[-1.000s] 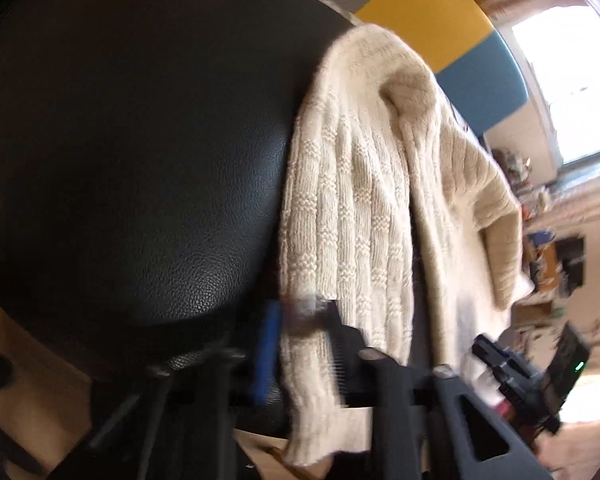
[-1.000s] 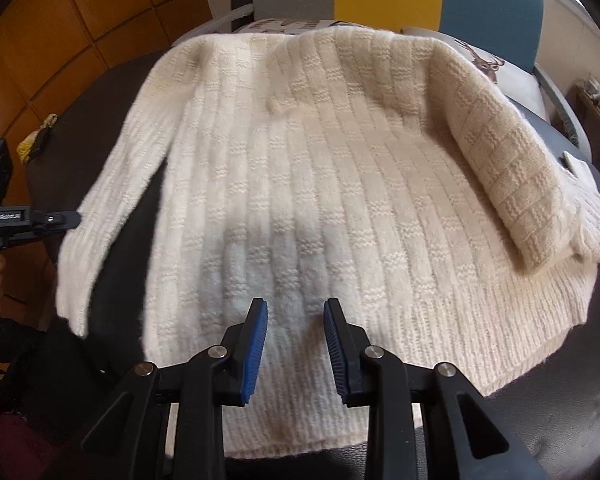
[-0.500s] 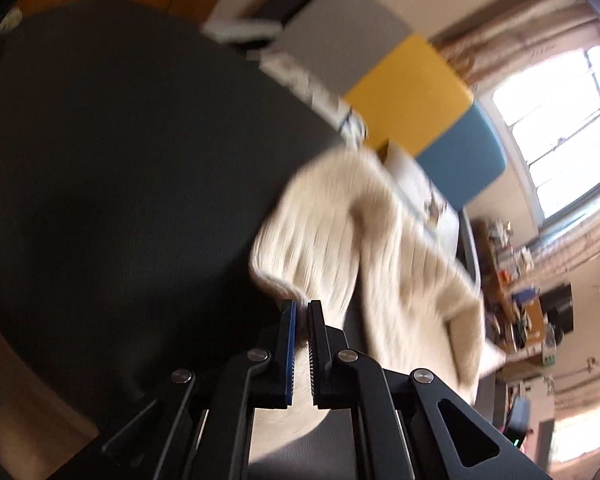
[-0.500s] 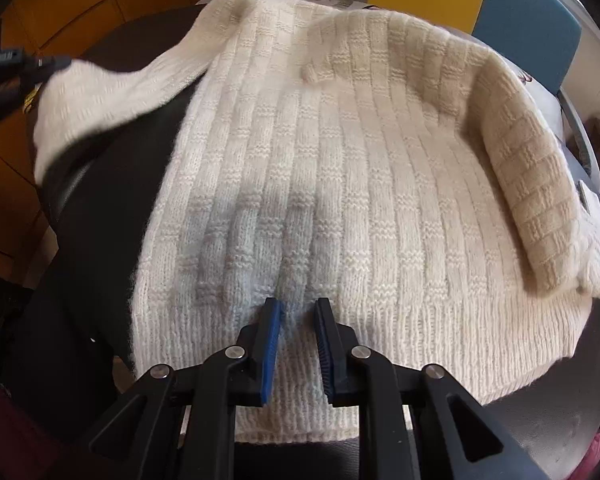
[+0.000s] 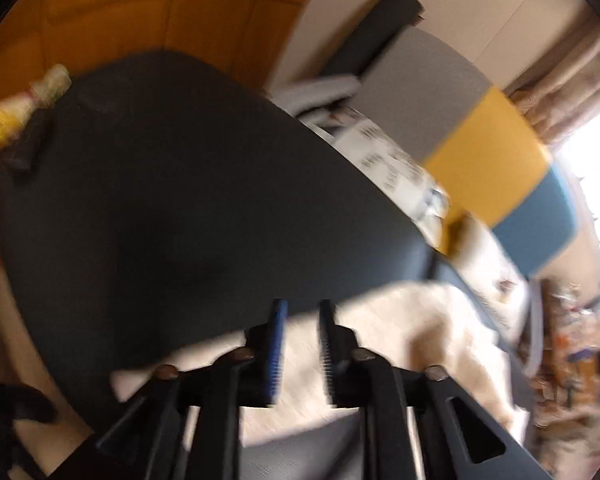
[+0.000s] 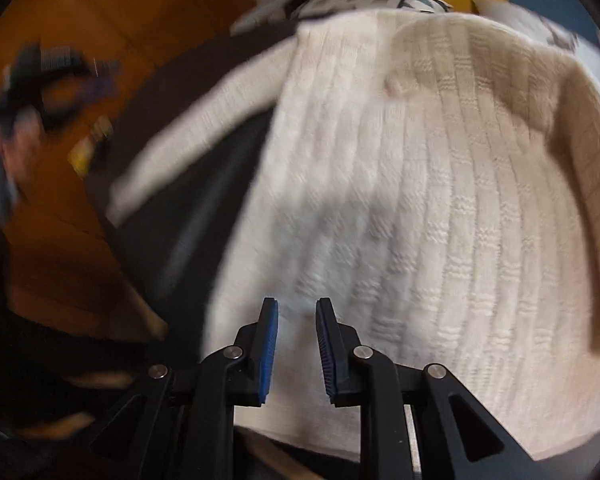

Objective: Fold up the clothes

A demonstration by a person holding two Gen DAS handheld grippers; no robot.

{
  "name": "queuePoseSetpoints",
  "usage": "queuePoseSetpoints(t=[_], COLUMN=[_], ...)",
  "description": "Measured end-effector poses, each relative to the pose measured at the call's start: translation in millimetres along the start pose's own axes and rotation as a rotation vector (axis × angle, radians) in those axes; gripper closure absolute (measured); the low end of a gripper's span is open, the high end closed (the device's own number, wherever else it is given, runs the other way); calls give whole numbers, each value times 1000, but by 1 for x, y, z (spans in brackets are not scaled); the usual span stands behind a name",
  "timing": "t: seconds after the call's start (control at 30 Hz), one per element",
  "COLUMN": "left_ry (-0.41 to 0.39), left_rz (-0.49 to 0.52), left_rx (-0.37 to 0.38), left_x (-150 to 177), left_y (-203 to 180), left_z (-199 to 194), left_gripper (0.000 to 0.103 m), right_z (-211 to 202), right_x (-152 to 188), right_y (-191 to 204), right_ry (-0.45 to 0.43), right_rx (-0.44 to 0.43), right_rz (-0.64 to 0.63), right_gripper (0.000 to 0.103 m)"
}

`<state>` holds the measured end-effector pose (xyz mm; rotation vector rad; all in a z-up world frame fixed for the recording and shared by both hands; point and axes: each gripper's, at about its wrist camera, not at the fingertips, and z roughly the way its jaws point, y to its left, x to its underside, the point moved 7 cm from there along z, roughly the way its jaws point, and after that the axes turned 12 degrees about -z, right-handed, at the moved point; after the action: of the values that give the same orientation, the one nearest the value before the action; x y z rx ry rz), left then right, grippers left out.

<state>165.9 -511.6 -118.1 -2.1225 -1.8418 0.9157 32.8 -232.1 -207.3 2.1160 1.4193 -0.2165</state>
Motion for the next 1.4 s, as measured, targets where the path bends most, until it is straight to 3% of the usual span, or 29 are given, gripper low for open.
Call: queuePoseSetpoints(t=[0.07, 0.17, 0.27, 0.37, 0.43, 0.53, 0.6, 0.7, 0.83, 0.9, 0.93, 1.03, 1.17, 1.27, 1.4], left_ry=[71, 200, 332, 386, 423, 461, 435, 409, 440, 445, 448, 436, 412, 416, 472], left_rz=[60, 210, 384, 627, 761, 934, 998, 1050, 1027, 1020, 1024, 1072, 1116, 1096, 946], left_rx=[47, 104, 182, 222, 237, 238, 196, 140, 154, 158, 157, 128, 66, 28, 48], left_x=[32, 105, 190, 271, 313, 363, 373, 377, 371, 367, 366, 364, 345, 319, 283], left_y=[-8, -28, -49, -75, -90, -109, -113, -105, -98, -91, -88, -85, -68, -51, -41], left_z=[1, 9, 11, 7, 9, 17, 27, 38, 37, 36, 36, 37, 32, 30, 25], left_gripper=[76, 75, 75, 74, 74, 74, 74, 74, 74, 74, 74, 76, 78, 78, 78], right_z=[-27, -79, -132, -159, -166, -170, -164, -153, -137, -129, -129, -133, -162, -147, -114], right_x=[-3, 11, 50, 92, 120, 150, 154, 152, 147, 141, 136, 124, 110, 119, 143], right_y=[-3, -28, -69, -112, -137, -169, -178, -188, -199, -201, -196, -178, -127, -101, -87], right_ry=[-119, -242, -315, -303, -249, -231, -238, -247, -249, -230, -231, -238, -335, -294, -195], right_rx=[-113, -84, -47, 108, 196, 241, 247, 220, 198, 211, 229, 264, 164, 113, 63], right_rz=[64, 101, 186, 288, 361, 468, 501, 539, 576, 571, 537, 432, 353, 322, 340], right_gripper=[79, 77, 74, 72, 71, 69, 61, 58, 57, 87, 92, 95, 95, 95, 85])
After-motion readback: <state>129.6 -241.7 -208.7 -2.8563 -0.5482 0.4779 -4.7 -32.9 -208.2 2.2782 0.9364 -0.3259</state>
